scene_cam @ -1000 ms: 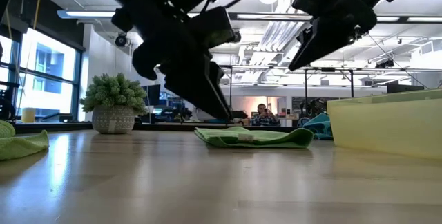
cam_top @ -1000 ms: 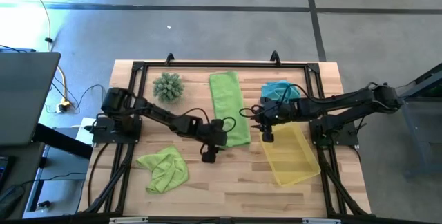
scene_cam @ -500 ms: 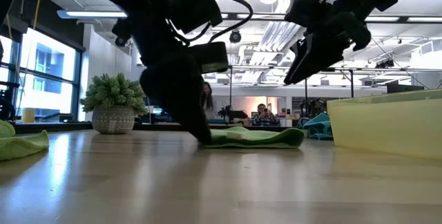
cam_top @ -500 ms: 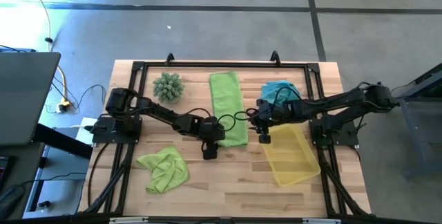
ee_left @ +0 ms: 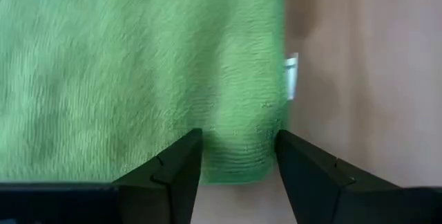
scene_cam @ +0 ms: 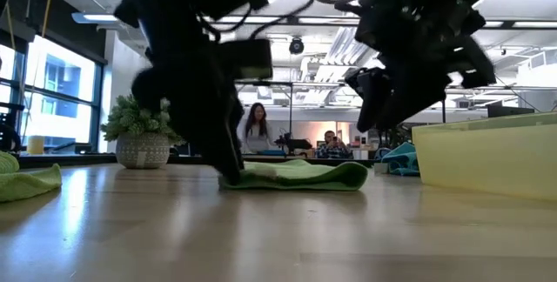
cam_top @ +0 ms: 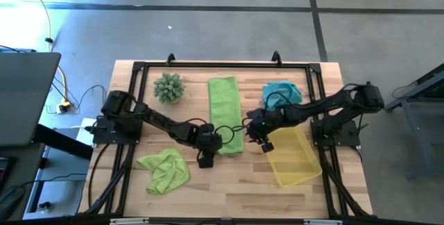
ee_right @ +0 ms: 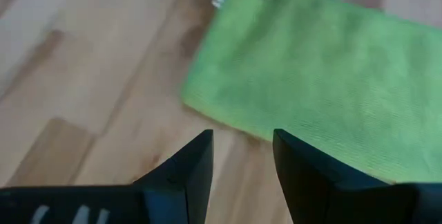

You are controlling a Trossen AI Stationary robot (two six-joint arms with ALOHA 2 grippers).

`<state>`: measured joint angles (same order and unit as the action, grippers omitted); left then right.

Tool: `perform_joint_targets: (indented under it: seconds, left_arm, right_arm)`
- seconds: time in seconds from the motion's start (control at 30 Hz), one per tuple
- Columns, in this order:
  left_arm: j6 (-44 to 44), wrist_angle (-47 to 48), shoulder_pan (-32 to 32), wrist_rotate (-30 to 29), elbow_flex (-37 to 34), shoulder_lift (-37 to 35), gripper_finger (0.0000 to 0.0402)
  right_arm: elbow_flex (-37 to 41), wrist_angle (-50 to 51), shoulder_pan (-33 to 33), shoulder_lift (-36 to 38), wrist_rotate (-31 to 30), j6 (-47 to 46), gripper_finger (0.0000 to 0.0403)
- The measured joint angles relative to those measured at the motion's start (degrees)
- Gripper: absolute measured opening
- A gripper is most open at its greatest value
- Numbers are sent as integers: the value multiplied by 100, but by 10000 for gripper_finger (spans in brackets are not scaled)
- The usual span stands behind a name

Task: Roll microfiber towels into tight, uniform cylinder then place into a basket
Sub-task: Roll the green cloth

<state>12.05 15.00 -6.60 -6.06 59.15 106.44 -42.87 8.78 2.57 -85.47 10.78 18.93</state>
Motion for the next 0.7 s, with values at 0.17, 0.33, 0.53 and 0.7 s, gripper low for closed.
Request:
perform_joint_targets:
  seconds: [0.17, 0.33, 0.53, 0.7]
  left_arm:
    - [-306, 19, -161, -27, 36, -211, 172]
    - [-923, 425, -355, -39, 36, -209, 172]
    - [-1679, 820, -566, -587, 33, -206, 172]
    - [-2345, 811, -656, -1039, 32, -108, 172]
  right_arm:
    - [0, -165, 363, -7, 31, 725, 142]
    - [-2, -760, 829, -341, -187, 1303, 142]
    - [-119, -964, 1099, -923, -729, 1305, 142]
    - [-343, -746, 1123, -1134, -892, 1045, 142]
